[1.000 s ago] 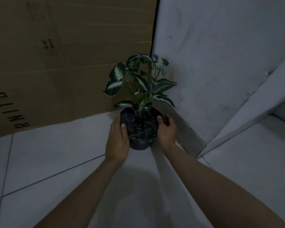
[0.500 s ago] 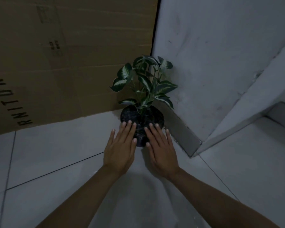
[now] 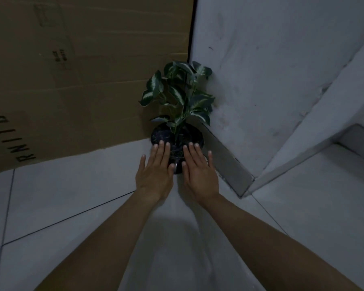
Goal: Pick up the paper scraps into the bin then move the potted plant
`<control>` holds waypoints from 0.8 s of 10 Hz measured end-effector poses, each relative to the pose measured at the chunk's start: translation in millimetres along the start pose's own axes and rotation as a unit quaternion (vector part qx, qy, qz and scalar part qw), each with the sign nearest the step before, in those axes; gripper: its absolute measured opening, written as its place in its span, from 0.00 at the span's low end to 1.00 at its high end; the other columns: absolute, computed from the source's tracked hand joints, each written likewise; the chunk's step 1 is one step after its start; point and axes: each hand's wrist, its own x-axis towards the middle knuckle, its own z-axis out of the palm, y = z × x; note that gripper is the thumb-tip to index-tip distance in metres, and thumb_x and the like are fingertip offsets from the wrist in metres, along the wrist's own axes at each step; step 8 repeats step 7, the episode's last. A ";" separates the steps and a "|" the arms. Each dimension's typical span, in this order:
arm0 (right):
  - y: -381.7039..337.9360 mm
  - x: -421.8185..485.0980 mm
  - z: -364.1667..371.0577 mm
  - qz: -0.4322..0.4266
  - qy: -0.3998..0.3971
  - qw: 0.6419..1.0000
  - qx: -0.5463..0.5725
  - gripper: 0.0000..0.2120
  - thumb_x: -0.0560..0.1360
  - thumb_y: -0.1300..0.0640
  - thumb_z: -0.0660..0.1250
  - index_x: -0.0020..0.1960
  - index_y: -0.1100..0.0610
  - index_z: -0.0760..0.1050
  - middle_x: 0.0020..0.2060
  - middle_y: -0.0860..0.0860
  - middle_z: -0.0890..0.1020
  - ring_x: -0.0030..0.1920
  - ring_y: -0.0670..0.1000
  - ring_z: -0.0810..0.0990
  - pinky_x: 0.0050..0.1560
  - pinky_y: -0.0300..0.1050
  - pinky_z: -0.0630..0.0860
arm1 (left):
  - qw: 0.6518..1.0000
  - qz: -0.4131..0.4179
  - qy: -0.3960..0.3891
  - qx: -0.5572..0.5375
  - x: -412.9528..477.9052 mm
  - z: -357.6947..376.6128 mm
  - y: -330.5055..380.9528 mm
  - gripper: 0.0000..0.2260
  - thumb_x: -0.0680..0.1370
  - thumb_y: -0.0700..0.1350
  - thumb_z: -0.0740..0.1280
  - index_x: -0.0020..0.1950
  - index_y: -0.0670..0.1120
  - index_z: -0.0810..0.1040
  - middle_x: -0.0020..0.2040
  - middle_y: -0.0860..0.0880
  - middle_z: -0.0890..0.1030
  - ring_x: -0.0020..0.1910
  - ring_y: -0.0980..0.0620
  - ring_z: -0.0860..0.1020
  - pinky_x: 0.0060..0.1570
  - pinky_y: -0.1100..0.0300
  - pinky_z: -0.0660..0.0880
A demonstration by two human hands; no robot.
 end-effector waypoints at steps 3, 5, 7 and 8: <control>-5.9 -6.2 -21.0 0.005 -0.072 0.997 0.016 0.27 0.81 0.54 0.50 0.75 0.51 0.41 0.77 0.51 0.44 0.77 0.53 0.40 0.76 0.54 0.42 | 0.989 0.052 -0.004 0.142 -18.7 -18.2 -5.6 0.25 0.82 0.50 0.42 0.75 0.44 0.35 0.77 0.49 0.36 0.76 0.52 0.36 0.73 0.54 0.35; -26.8 -9.1 -58.1 -0.035 -0.004 0.999 0.002 0.29 0.79 0.54 0.51 0.75 0.49 0.40 0.77 0.50 0.45 0.77 0.52 0.40 0.75 0.56 0.39 | 0.983 0.079 0.118 0.117 -43.3 -55.3 -5.4 0.27 0.82 0.52 0.45 0.75 0.46 0.35 0.77 0.48 0.37 0.75 0.50 0.35 0.73 0.57 0.35; -73.0 -5.3 -101.0 -0.054 0.094 0.994 -0.013 0.32 0.78 0.51 0.53 0.75 0.50 0.38 0.77 0.50 0.44 0.77 0.52 0.41 0.75 0.56 0.40 | 0.935 0.086 0.322 0.123 -76.9 -119.6 -25.1 0.29 0.78 0.50 0.59 0.76 0.42 0.55 0.76 0.44 0.55 0.74 0.44 0.49 0.73 0.53 0.43; -73.0 -5.3 -101.0 -0.054 0.094 0.994 -0.013 0.32 0.78 0.51 0.53 0.75 0.50 0.38 0.77 0.50 0.44 0.77 0.52 0.41 0.75 0.56 0.40 | 0.935 0.086 0.322 0.123 -76.9 -119.6 -25.1 0.29 0.78 0.50 0.59 0.76 0.42 0.55 0.76 0.44 0.55 0.74 0.44 0.49 0.73 0.53 0.43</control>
